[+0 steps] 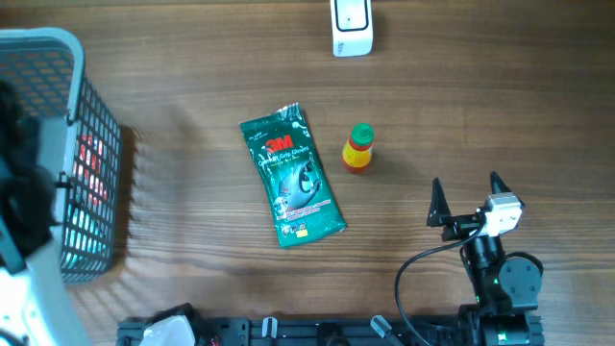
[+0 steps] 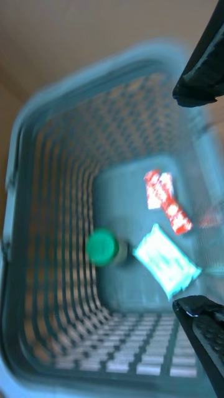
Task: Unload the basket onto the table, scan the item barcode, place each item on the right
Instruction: 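Return the left gripper to the basket and grasp the green-lidded jar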
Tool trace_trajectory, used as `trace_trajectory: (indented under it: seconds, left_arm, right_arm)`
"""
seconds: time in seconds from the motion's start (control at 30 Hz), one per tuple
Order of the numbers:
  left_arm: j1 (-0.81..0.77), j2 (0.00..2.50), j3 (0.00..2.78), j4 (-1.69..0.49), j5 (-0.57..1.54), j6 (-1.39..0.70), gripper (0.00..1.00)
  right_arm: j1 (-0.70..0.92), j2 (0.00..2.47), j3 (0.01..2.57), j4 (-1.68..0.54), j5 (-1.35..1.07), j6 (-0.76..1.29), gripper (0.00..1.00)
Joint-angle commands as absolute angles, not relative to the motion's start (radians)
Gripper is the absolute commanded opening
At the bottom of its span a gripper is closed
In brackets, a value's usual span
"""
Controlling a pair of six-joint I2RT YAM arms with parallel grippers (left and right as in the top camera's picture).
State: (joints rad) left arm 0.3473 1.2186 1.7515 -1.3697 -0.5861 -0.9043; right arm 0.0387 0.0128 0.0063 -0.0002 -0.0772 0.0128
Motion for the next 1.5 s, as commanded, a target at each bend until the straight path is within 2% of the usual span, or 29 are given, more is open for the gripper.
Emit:
trace_trajectory:
  seconds: [0.0,0.13,0.27,0.33,0.47,0.63,0.97,1.47]
  left_arm:
    - [0.568,1.314,1.718,-1.374,-0.355,-0.929,1.0]
    - [0.706,1.445,1.718,-1.37,-0.292,-0.928,1.0]
    - [0.765,1.578,1.718,-1.345,-0.292,-0.871,1.0]
    - [0.771,1.639,1.713,-1.296,-0.296,-0.797,1.0]
    - [0.771,1.705,1.652,-1.208,-0.334,-0.789,1.0]
    - [0.771,1.715,1.507,-1.044,-0.427,-0.789,1.0]
    - [0.816,1.723,1.312,-0.788,-0.459,-0.789,1.0]
    - [0.861,1.857,1.309,-0.673,-0.439,-0.731,1.0]
  right_arm:
    - [0.038,0.004,0.005,0.002,-0.075,0.003,1.0]
    - [0.038,0.004,0.005,0.002,-0.075,0.003,1.0]
    - [0.038,0.004,0.005,0.002,-0.075,0.003,1.0]
    - [0.038,0.004,0.005,0.002,-0.075,0.002,1.0]
    - [0.038,0.004,0.005,0.002,-0.075,0.003,1.0]
    - [0.038,0.004,0.005,0.002,-0.075,0.003,1.0]
    - [0.038,0.004,0.005,0.002,-0.075,0.002,1.0]
    - [0.038,0.004,0.005,0.002,-0.075,0.003,1.0]
